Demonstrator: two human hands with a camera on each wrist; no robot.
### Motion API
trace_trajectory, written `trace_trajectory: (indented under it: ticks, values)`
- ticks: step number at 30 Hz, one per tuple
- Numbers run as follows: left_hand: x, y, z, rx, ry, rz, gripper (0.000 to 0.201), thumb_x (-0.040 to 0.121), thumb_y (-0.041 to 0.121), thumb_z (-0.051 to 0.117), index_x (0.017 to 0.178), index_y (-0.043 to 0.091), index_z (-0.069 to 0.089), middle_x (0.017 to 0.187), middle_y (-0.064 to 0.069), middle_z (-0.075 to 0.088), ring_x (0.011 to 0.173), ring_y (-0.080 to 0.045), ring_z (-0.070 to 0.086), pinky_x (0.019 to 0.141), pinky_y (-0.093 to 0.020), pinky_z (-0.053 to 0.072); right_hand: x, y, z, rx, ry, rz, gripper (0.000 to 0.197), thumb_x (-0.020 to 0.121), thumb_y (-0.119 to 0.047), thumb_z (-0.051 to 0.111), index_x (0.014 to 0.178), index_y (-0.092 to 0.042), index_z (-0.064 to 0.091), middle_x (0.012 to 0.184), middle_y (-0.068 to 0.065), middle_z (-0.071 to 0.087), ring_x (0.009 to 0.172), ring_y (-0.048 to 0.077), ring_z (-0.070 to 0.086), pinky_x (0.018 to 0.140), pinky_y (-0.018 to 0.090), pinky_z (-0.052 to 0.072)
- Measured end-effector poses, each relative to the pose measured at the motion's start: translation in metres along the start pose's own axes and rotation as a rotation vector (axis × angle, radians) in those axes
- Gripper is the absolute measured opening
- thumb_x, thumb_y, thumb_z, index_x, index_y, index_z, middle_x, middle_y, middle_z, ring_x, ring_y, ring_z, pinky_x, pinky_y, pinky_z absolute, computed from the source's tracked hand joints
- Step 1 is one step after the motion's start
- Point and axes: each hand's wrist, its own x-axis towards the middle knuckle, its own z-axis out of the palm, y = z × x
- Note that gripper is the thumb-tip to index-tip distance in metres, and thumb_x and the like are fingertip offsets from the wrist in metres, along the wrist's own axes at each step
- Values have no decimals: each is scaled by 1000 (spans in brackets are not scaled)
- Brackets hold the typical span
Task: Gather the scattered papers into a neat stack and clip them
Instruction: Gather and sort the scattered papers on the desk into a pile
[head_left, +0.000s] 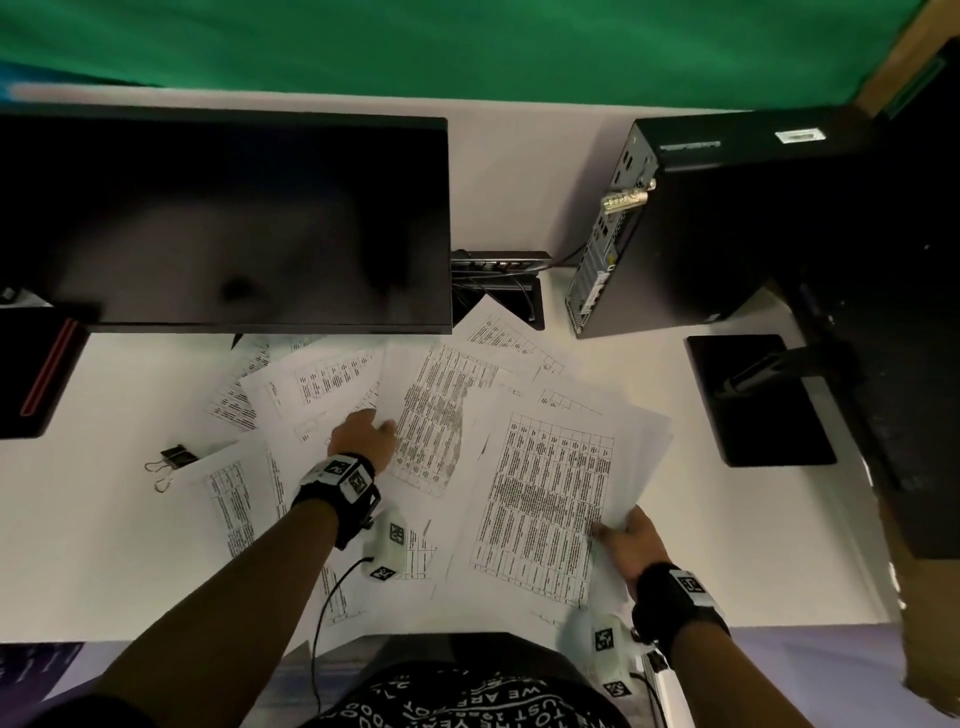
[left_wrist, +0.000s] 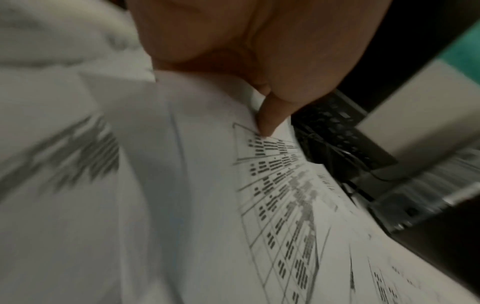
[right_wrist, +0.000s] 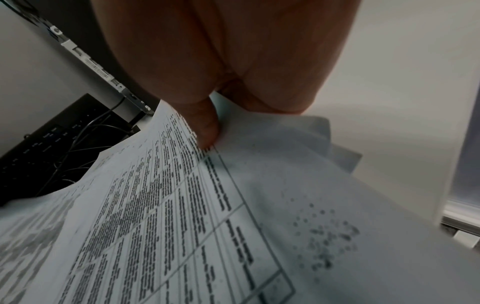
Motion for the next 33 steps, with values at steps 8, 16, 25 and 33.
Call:
trace_trajectory:
  ticks: [8, 16, 25, 33]
  values:
    - [-45, 4, -78, 229, 247, 685, 26, 93, 6, 50, 116, 12, 60, 87, -10, 70, 77, -28, 66, 72, -35, 53, -5, -5, -1, 47, -33, 13, 34, 90, -7, 66, 119, -22, 57, 118, 8, 68, 111, 34, 63, 104, 56, 46]
    - [-50, 17, -89, -585, -71, 464, 35, 87, 12, 67, 115, 30, 57, 109, 0, 71, 99, -24, 68, 86, -45, 53, -6, -7, -2, 76, -34, 5, 29, 89, 1, 63, 110, -19, 62, 105, 4, 71, 104, 33, 65, 102, 55, 48]
    - [-48, -5, 40, -140, -256, 227, 62, 89, -2, 52, 145, 22, 38, 126, -3, 57, 99, -17, 57, 82, -24, 47, -16, -15, 0, 307, -24, -7, 39, 94, -25, 66, 130, -14, 57, 121, 4, 67, 113, 27, 62, 108, 42, 43]
    - [-55, -3, 83, 45, -321, 371, 42, 93, 13, 56, 134, 10, 53, 121, -6, 60, 107, -21, 58, 98, -33, 47, -7, 1, 2, 64, -77, -81, 64, 67, -40, 84, 124, -22, 60, 116, 1, 72, 107, 28, 68, 96, 53, 54]
